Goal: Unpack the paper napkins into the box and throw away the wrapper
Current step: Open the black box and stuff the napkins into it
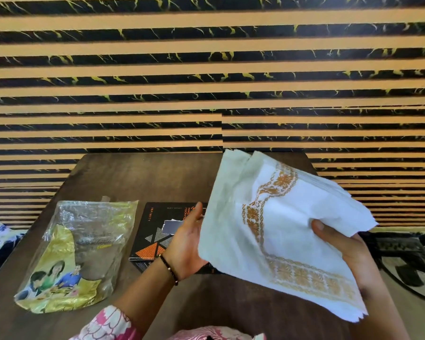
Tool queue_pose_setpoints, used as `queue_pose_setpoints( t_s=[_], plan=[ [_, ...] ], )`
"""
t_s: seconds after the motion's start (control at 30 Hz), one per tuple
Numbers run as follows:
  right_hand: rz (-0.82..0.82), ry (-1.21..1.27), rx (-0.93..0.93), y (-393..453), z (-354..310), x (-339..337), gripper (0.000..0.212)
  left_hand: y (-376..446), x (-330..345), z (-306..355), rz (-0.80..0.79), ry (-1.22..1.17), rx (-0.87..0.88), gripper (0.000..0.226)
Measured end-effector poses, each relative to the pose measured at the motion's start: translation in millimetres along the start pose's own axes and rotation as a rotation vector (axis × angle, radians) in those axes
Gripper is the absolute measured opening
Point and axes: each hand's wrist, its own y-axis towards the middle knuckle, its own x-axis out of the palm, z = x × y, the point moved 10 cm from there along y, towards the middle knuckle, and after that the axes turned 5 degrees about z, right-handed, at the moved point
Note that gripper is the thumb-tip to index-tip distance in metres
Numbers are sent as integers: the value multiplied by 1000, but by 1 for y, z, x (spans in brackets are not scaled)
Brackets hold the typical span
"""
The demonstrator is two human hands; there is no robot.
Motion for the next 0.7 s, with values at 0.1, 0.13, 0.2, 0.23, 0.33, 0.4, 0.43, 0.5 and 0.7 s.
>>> queue_pose_setpoints(
  t_s=[0.1, 0.13, 0.2, 0.23, 0.33, 0.4, 0.43, 0.5, 0.7],
  plan=[
    [-24, -54, 29, 3, 5, 5, 69, 2, 7, 2, -88, -28, 11, 73],
    [-37, -76, 36, 4, 6, 7, 70, 2, 12, 6, -126, -29, 38, 77],
    [-50, -97, 60, 6, 11, 5, 74, -2, 27, 2, -224, -54, -32, 84],
    [-68, -94, 81, 7, 14, 4, 69, -3, 30, -1, -270, -72, -60, 85],
    [-57, -89, 81, 10, 16, -2, 41, 0, 26, 0, -196, 26, -9, 76],
    [-18, -120, 82, 15, 17, -9, 38, 3, 19, -4, -118, 95, 16, 72],
    [-7, -133, 88, 17, 17, -10, 40, 4, 15, -6, -78, 124, 24, 69],
    [18, -159, 97, 21, 21, -15, 48, 6, 8, -10, -9, 178, 25, 61],
    [91, -197, 76, 27, 26, -28, 46, 3, 5, -5, 69, 296, 29, 59]
  ],
)
